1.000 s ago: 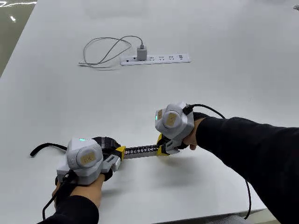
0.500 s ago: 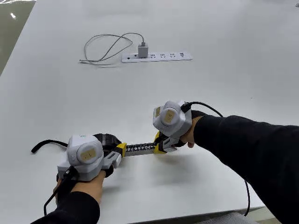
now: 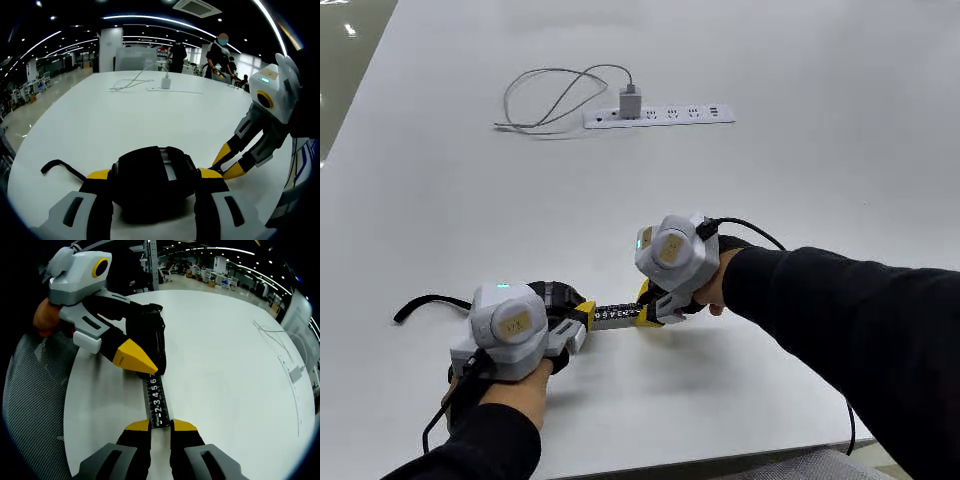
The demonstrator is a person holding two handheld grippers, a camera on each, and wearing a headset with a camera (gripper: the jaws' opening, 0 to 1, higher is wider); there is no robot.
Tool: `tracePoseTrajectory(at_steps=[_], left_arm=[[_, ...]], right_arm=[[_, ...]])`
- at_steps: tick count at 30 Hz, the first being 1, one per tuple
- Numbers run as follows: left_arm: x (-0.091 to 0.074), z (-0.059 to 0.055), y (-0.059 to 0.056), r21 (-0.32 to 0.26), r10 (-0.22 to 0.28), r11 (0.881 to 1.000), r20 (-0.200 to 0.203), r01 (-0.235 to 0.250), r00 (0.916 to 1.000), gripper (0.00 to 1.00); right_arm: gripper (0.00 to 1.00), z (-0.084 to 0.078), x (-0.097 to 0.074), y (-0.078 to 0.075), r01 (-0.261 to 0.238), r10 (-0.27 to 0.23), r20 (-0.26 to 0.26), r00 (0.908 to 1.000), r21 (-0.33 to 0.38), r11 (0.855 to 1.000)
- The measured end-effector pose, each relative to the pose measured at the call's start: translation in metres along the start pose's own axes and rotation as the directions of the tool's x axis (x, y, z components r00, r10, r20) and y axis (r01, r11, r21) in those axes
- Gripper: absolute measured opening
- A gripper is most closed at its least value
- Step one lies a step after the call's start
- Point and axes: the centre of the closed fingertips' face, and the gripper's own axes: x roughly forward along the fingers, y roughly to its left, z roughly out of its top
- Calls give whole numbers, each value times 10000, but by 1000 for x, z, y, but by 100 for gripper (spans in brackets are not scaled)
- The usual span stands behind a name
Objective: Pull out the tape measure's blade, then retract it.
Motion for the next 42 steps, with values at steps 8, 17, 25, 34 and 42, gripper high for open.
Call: tracePoseTrajectory(at_steps=[8,17,25,34,42], left_arm=[[0,0,0,-86,49,10000,-2,-49,10000,62],[0,0,1,-133,63,9999,-31,-63,10000,62],[0,0,1,-185,88,9998,-50,-89,9999,62],[0,0,0,-185,56,9998,-76,-57,10000,62],[0,0,0,-184,43,9998,-66,-44,10000,62]], right_arm=[[10,6,3,-1,-27,26,99,9999,47,10000],[10,14,9,0,-70,69,189,9998,32,10000],[10,18,11,-1,-174,169,242,9996,191,9997],[10,23,15,1,-170,165,434,9989,124,9998],[10,27,17,1,-160,148,594,9981,207,9997]])
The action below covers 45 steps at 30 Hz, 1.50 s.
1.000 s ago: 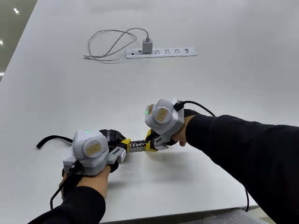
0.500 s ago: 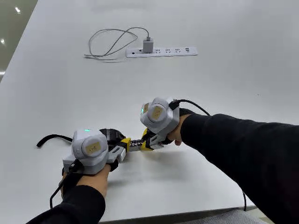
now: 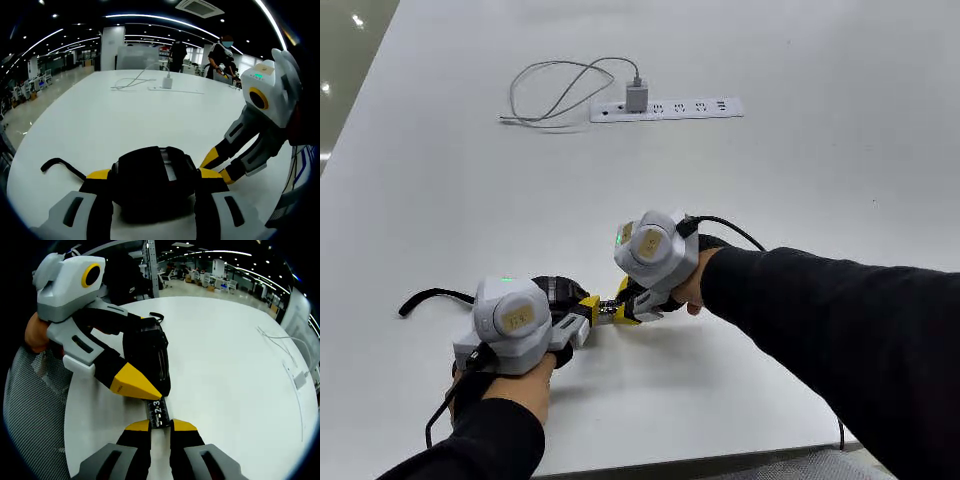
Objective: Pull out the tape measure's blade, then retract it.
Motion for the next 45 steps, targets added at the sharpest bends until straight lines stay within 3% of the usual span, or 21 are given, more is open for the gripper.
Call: tracePoseTrajectory(at_steps=[45], left_arm=[[-1,0,-1,-10,-105,9999,-50,105,9999,62]], right_arm=[[10,21,14,6,-59,42,808,9967,210,9998]])
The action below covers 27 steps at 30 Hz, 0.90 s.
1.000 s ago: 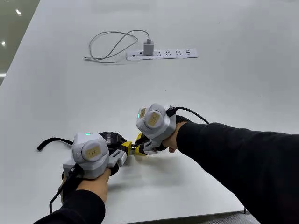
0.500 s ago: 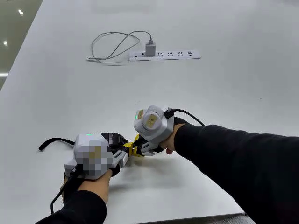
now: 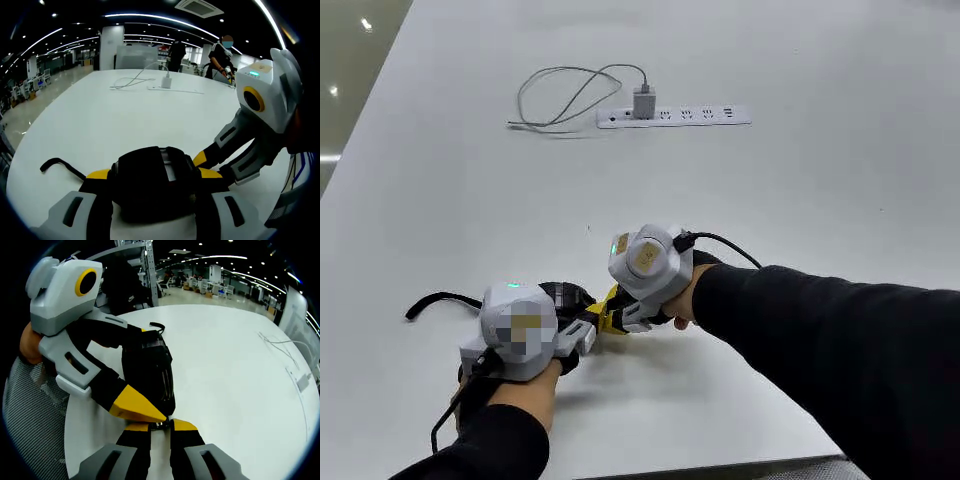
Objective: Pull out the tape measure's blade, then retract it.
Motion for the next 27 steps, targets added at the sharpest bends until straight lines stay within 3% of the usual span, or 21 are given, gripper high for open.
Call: tracePoseTrajectory(at_steps=[14,23,27], left_arm=[[0,1,0,55,51,10000,76,-51,10000,64],[-3,2,1,-173,-301,9994,-109,299,9995,63],[-7,9,2,-107,-410,9991,38,411,9992,64]], right_arm=[[13,0,-1,-1,395,-395,-83,9992,-56,9992],[22,-2,-10,-8,790,-790,19,9969,-41,9969],[25,-3,-17,-11,863,-864,137,9962,72,9962]])
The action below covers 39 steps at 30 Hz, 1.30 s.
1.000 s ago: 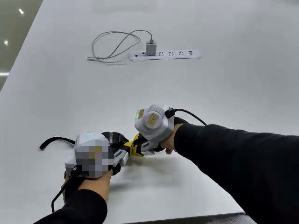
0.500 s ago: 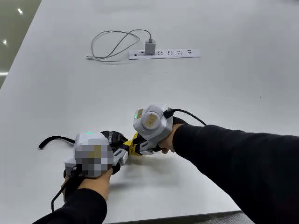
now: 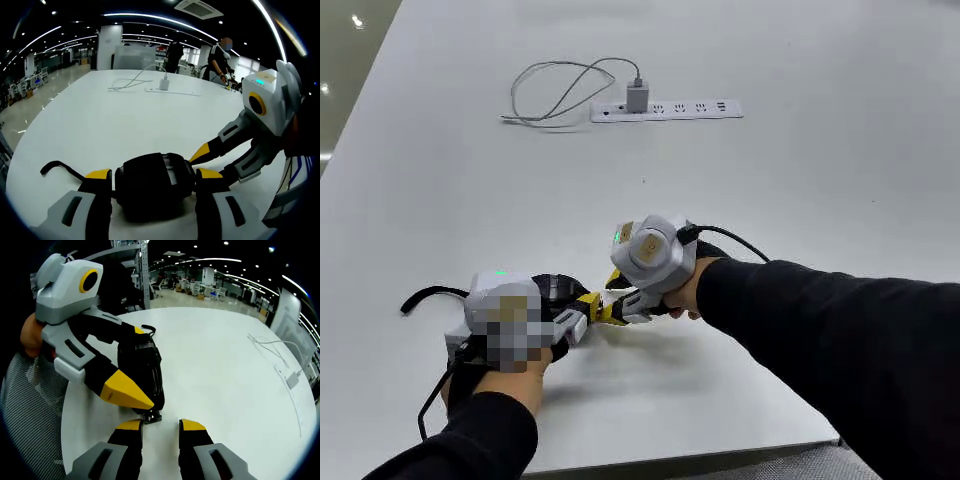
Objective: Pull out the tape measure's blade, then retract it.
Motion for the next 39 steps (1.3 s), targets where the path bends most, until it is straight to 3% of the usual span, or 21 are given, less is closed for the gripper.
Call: tracePoseTrajectory(at_steps=[6,8,11,14,17,18,23,27,28,32,34,36,37,39], left_arm=[[-4,-5,-1,331,-624,9975,-238,632,9978,72],[-9,3,4,577,-639,9963,95,633,9979,70],[-11,3,4,912,-924,9915,-75,927,9957,78],[-12,7,-1,1224,-1639,9793,113,1613,9864,86],[-12,3,0,1293,-2011,9713,-23,1997,9796,99],[-15,5,-2,1353,-2390,9621,-7,2369,9710,98],[-24,8,4,1483,-2777,9501,22,2743,9607,99],[-35,8,4,1711,-3113,9357,-110,3085,9502,99],[-38,6,2,1791,-3361,9251,-236,3347,9415,99],[-47,5,3,2222,-3725,9024,-290,3693,9276,99],[-50,7,5,2375,-3802,8961,-251,3749,9246,99],[-52,7,10,2644,-3669,8943,-280,3609,9298,99],[-53,8,11,2659,-3713,8926,-243,3640,9282,99],[-55,9,16,2577,-3682,8965,-195,3605,9296,99]], right_arm=[[24,0,-18,-2,251,-262,385,9989,278,9993],[25,-3,-24,-4,346,-363,432,9984,379,9987],[25,-5,-33,-7,549,-583,609,9964,562,9969],[28,-8,-42,-8,699,-751,691,9948,745,9948],[30,-12,-52,-8,866,-935,842,9921,829,9928],[31,-14,-57,-7,952,-1035,888,9907,939,9910],[33,-26,-72,-5,1208,-1315,950,9868,1107,9865],[36,-32,-88,-5,1489,-1675,1190,9787,1510,9773],[37,-33,-92,-5,1572,-1775,1248,9762,1569,9750],[41,-41,-110,-5,1863,-2137,1375,9672,1881,9643],[44,-46,-119,-5,2022,-2341,1460,9612,2045,9578],[44,-52,-129,-4,2195,-2568,1511,9546,2262,9490],[45,-55,-132,-4,2232,-2630,1535,9525,2356,9459],[46,-62,-141,-3,2392,-2844,1575,9457,2552,9368]])
